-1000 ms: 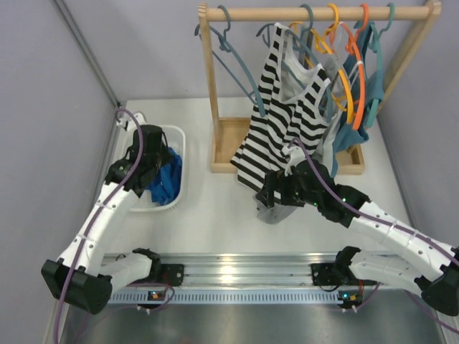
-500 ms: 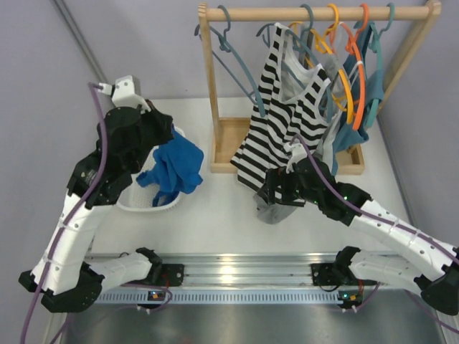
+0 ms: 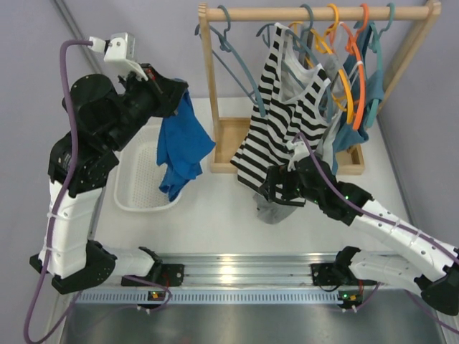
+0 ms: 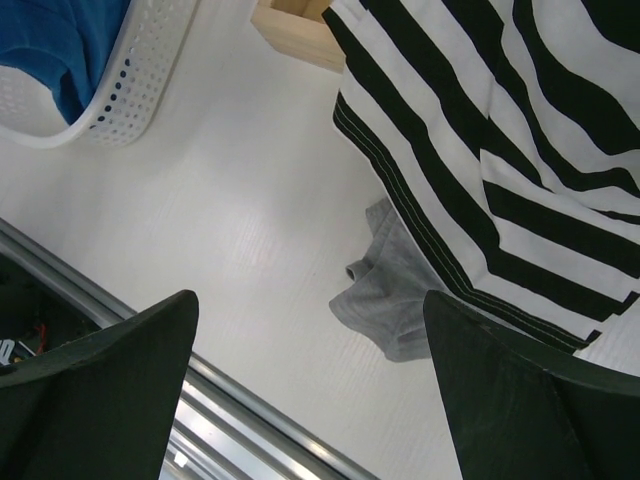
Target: Place the tank top on the hanger
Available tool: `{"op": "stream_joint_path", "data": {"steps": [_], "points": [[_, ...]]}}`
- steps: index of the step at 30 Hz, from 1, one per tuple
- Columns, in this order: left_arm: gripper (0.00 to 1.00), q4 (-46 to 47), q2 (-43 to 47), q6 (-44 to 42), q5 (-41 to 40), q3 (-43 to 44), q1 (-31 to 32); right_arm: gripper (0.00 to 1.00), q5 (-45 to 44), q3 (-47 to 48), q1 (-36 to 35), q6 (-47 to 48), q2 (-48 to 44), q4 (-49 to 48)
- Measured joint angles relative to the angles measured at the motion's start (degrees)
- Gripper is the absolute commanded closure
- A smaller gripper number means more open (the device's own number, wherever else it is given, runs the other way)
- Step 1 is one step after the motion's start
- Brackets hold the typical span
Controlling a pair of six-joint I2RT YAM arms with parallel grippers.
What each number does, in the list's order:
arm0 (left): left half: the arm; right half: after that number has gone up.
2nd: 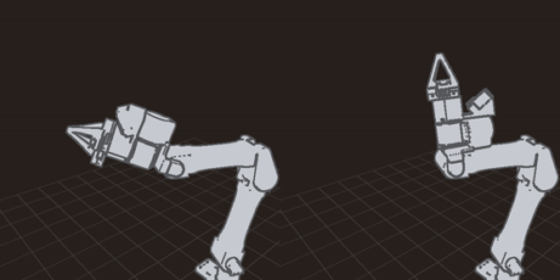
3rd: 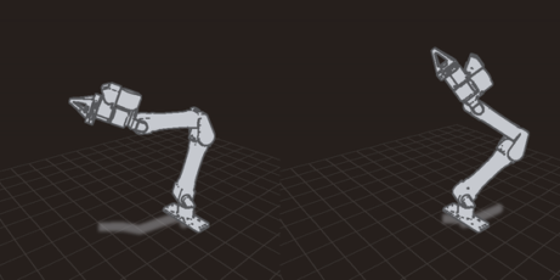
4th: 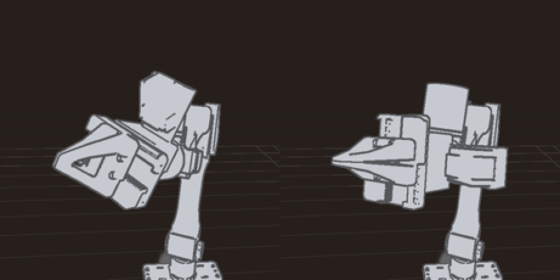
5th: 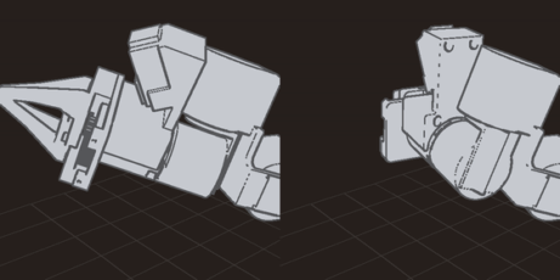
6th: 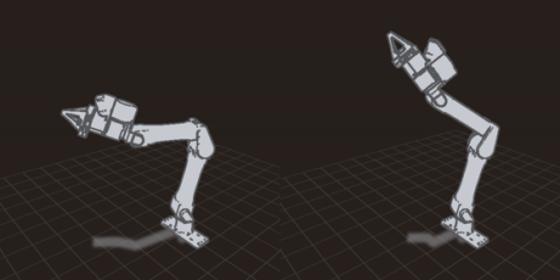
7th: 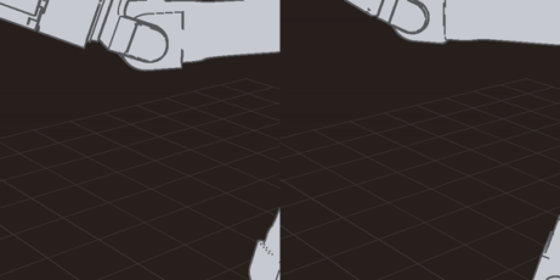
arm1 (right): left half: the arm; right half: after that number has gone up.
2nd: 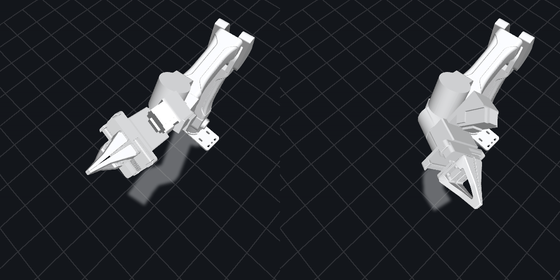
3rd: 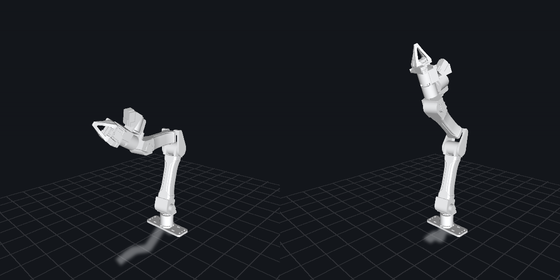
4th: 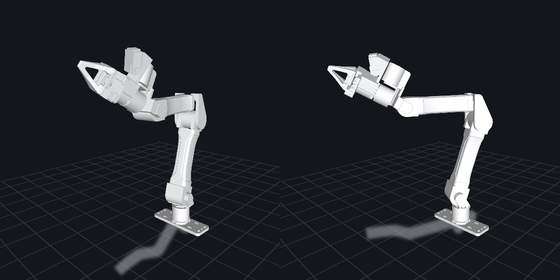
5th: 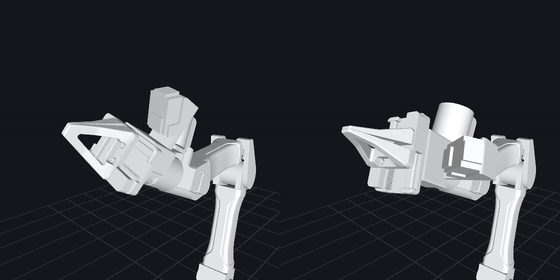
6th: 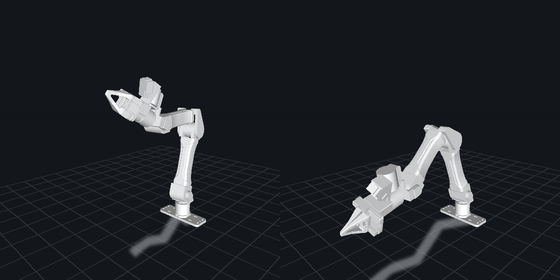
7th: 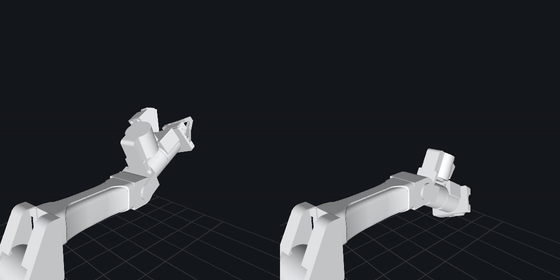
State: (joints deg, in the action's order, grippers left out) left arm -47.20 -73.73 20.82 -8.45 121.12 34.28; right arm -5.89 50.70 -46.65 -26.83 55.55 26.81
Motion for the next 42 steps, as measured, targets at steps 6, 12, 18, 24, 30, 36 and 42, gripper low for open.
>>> {"op": "stream_joint_path", "data": {"steps": [6, 12, 18, 24, 30, 36, 42], "points": [[1.00, 1.75, -0.79, 2.34, 5.75, -0.92, 0.17, 0.06, -0.81, 0.00, 0.00, -0.35, -0.72, 0.68], [1.00, 9.01, 6.05, 8.83, 7.56, -27.76, 7.17, 0.06, -2.71, -0.02, 0.00, -0.83, -4.48, 1.49], [1.00, 16.39, 1.44, 16.24, 4.79, -47.58, 23.32, 0.09, -6.80, -0.02, 0.00, -1.90, -7.82, 4.15], [1.00, 23.61, -9.53, 20.92, 3.61, -50.31, 34.25, 0.07, -12.44, -0.04, 0.00, -4.31, -13.22, 9.29], [1.00, 28.02, -12.96, 23.02, 3.69, -49.27, 37.27, 0.07, -16.50, -0.02, 0.00, -5.62, -18.91, 13.97], [0.66, 30.14, -16.20, 24.15, 2.40, -46.25, 37.90, 0.07, -17.44, -0.02, 0.00, -6.05, -19.58, 16.33], [0.54, 28.92, -13.03, 24.28, -4.04, -48.35, 37.13, 0.11, -15.69, -0.04, 0.00, -6.05, -17.46, 15.85]]}}
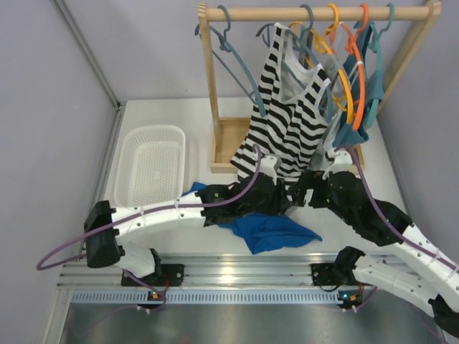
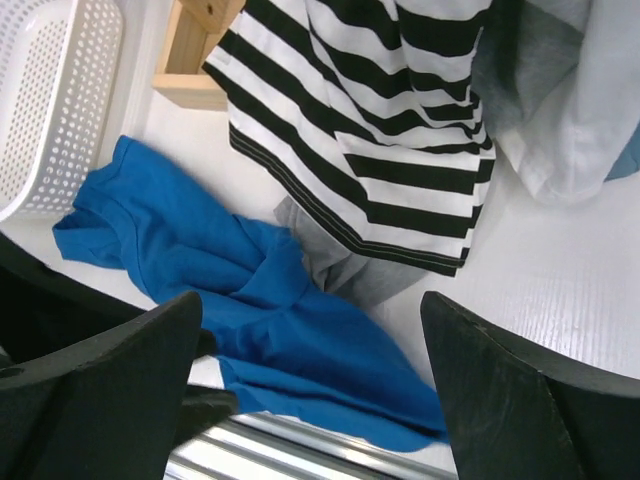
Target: Place the tank top on the hanger
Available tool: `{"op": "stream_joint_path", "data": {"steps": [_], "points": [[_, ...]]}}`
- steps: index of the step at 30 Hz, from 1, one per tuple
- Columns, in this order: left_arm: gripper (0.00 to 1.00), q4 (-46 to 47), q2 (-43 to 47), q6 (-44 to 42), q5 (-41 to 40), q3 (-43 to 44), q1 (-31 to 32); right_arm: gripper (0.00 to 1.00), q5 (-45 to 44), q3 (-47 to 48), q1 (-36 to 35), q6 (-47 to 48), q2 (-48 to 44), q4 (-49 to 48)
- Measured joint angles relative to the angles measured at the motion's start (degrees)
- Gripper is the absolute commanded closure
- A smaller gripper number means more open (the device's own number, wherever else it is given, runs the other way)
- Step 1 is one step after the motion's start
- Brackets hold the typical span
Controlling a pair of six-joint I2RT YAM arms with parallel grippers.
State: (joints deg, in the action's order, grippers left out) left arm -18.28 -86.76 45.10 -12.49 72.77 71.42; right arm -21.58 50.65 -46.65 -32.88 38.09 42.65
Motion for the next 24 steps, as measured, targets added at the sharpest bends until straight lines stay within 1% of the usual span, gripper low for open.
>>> {"op": "stream_joint_path", "data": {"steps": [4, 8, 11, 16, 18, 22, 24], "points": [[0.55, -2.56, 8.04, 1.95, -5.88, -5.01, -2.58, 0.13, 3.34, -0.85, 0.00, 0.04, 2.89, -1.60], [0.56, -8.61, 17.94, 6.69, -15.82, -9.22, -4.48, 0.16, 6.88, -1.46, -0.94, 0.22, 8.76, -5.68], [0.58, -14.62, 24.44, 10.91, -22.27, -11.56, -4.48, 0.17, 8.04, -1.07, -4.35, 0.28, 16.02, -9.42], [0.60, -25.81, 32.48, 18.18, -30.42, -12.59, -4.50, 0.23, 10.08, 2.32, -10.23, 0.37, 32.76, -16.76], [0.60, -29.97, 36.37, 20.22, -33.11, -12.68, -4.50, 0.25, 10.80, 5.22, -11.52, 0.79, 37.55, -19.50], [0.60, -35.41, 42.91, 21.31, -37.13, -12.24, -4.50, 0.29, 11.26, 13.31, -14.75, 1.97, 51.15, -25.09], [0.60, -38.29, 43.89, 21.42, -38.77, -10.64, -4.50, 0.30, 11.21, 16.74, -15.91, 2.73, 56.00, -27.54]]}}
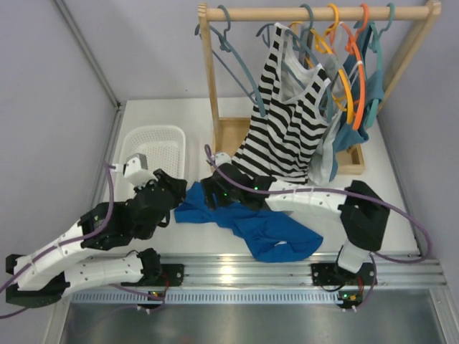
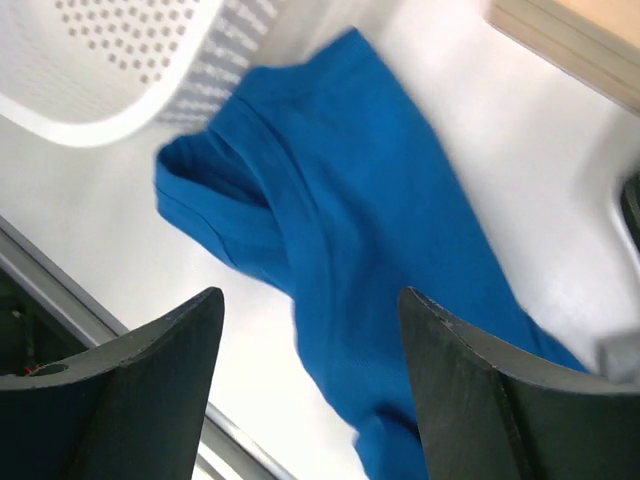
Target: Place the tank top on the hanger
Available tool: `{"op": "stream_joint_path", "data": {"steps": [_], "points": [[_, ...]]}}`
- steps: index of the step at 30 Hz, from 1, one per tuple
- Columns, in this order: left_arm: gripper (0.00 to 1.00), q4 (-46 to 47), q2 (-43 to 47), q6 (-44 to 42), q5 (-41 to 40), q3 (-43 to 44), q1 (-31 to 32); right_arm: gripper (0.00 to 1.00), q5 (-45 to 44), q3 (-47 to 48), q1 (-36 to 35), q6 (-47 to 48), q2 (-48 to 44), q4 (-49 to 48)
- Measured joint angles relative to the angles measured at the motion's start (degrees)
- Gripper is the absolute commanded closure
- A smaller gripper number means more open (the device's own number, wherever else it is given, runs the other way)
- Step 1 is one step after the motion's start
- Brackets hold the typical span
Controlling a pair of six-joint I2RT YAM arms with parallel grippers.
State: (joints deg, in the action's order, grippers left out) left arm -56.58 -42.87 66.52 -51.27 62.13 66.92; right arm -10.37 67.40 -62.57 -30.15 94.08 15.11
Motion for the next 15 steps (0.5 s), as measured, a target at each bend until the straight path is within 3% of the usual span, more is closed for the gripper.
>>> {"op": "stream_joint_path", "data": {"steps": [6, 15], "points": [[0.59, -3.82, 0.70, -0.26, -3.50, 4.17, 0.02, 0.31, -0.83, 11.32, -2.16, 1.90, 13.84, -4.37], [0.58, -5.01, 2.27, -2.27, -5.88, 6.82, 0.02, 0.31, -2.43, 16.37, -2.25, 1.55, 24.37, -6.12]]}}
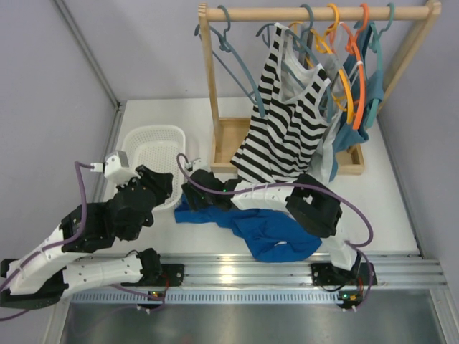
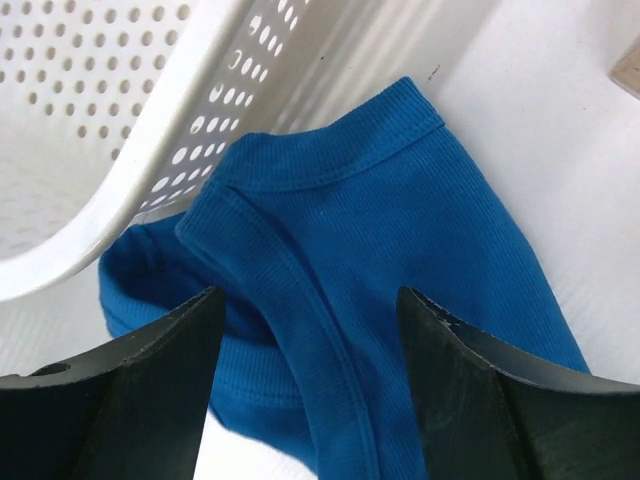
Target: Place the tank top on the hanger
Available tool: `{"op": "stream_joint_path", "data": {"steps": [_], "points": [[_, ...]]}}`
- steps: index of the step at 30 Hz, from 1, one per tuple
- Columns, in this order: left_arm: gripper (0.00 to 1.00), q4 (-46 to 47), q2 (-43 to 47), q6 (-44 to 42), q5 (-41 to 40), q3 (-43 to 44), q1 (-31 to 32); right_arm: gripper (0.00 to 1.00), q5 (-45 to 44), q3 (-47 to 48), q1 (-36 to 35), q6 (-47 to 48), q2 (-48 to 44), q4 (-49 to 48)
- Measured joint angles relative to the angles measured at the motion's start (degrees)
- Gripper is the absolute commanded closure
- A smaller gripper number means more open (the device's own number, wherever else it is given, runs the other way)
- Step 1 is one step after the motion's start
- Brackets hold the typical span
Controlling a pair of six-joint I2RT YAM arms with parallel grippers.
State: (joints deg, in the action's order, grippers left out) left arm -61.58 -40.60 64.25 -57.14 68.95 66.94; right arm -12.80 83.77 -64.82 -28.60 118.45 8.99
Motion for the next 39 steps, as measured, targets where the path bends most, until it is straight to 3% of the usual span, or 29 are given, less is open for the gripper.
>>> {"op": "stream_joint_path", "data": {"steps": [4, 6, 10, 13, 17, 26, 39], "points": [[0.58, -0.02, 0.02, -0.76, -0.37, 0.11, 0.00, 0.32, -0.72, 1.62, -0.22, -0.24, 2.99, 0.13], [0.57, -0.02, 0.02, -1.05, -0.42, 0.13, 0.00, 0.37, -1.18, 2.45, -0.35, -0.57, 4.11, 0.13], [0.57, -0.02, 0.02, -1.22, -0.39, 0.13, 0.00, 0.56, -3.02, 2.62, -0.42, -1.46, 4.44, 0.46], [0.57, -0.02, 0.02, -1.20, -0.37, 0.13, 0.00, 0.78, -4.11, 2.58, -0.44, -2.27, 4.44, 0.55], [0.55, 0.02, 0.00, -1.11, -0.28, -0.35, 0.00, 0.88, -5.70, 1.70, -0.42, -2.93, 3.78, 0.50], [0.53, 0.11, -1.42, 0.37, 1.20, -4.26, 0.00, 0.96, -8.52, -7.08, -0.26, -3.23, -9.64, 0.85], [0.55, 2.54, -5.09, 2.67, 3.93, -11.26, 0.00, 0.96, -14.91, -20.79, 0.57, -4.09, -38.93, 3.32]]}}
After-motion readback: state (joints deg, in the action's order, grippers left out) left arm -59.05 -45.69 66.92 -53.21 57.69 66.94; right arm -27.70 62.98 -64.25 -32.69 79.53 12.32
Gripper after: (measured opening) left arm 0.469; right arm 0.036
